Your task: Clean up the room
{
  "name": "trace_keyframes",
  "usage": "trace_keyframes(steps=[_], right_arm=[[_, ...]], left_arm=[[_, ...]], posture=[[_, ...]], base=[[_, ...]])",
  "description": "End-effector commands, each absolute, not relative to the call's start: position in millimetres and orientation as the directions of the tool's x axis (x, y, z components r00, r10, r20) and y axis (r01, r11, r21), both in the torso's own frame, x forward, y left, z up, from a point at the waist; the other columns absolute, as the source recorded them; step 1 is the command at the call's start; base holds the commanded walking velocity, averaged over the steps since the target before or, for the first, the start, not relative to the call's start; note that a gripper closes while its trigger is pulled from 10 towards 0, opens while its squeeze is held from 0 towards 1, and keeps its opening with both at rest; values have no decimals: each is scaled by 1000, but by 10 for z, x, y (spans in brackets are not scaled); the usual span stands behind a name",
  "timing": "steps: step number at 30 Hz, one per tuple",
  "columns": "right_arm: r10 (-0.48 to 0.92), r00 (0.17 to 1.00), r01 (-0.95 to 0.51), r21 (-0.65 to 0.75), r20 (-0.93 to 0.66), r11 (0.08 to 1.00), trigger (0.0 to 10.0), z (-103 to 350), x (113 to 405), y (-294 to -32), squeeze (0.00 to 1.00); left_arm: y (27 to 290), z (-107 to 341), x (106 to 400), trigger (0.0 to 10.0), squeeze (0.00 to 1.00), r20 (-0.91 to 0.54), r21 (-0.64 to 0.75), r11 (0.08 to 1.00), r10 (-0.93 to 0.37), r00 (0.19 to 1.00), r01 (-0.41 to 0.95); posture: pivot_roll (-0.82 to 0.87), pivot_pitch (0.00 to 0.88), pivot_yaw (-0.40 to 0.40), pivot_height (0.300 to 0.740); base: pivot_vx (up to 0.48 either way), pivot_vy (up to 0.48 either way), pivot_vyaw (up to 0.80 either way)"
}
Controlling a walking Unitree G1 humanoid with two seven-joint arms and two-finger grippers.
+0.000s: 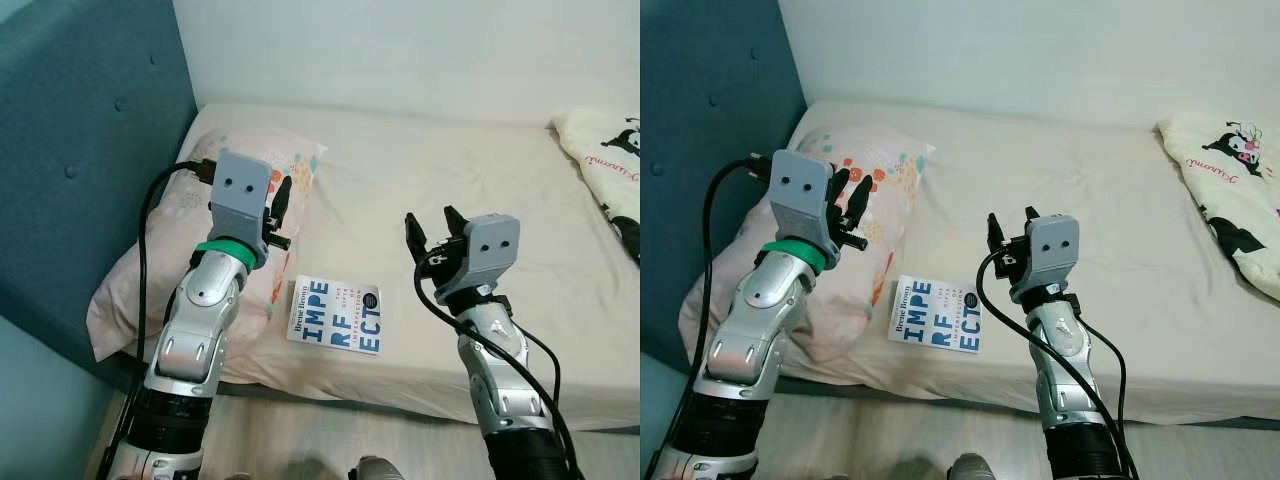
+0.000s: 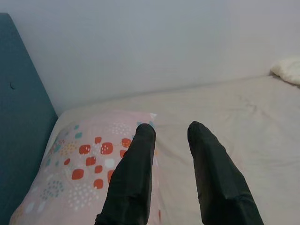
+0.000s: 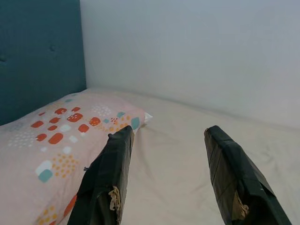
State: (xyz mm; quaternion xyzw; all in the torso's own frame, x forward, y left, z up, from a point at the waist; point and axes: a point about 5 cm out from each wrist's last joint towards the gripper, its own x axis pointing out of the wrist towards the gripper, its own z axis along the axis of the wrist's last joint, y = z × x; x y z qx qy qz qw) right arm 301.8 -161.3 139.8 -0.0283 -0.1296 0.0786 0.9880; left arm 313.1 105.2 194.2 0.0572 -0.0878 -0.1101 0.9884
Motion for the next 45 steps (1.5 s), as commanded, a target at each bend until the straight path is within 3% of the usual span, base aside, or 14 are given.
trace_keyframes(steps=[1,21,45], right_arm=[[165,955,-151,-76,245,986,10000,1375,3021,-1605,0],[138,966,-145,16,220,989,10000,1307,3011,-1575,0],[136,969,-143,21,205,989,10000,1279,3009,-1583,0]], left_arm=[[1039,1858,3121,10000,0,132,142,965,-241,962,222],[1013,1722,3141,10000,0,97,151,957,-262,960,246],[1011,1707,3158,10000,0,104,151,959,-256,961,239]], posture=[[-27,0,-19,686],[-32,0,-4,686],[-33,0,-5,686]], base=[[0,0,0],[0,0,-129],[0,-266,-100]])
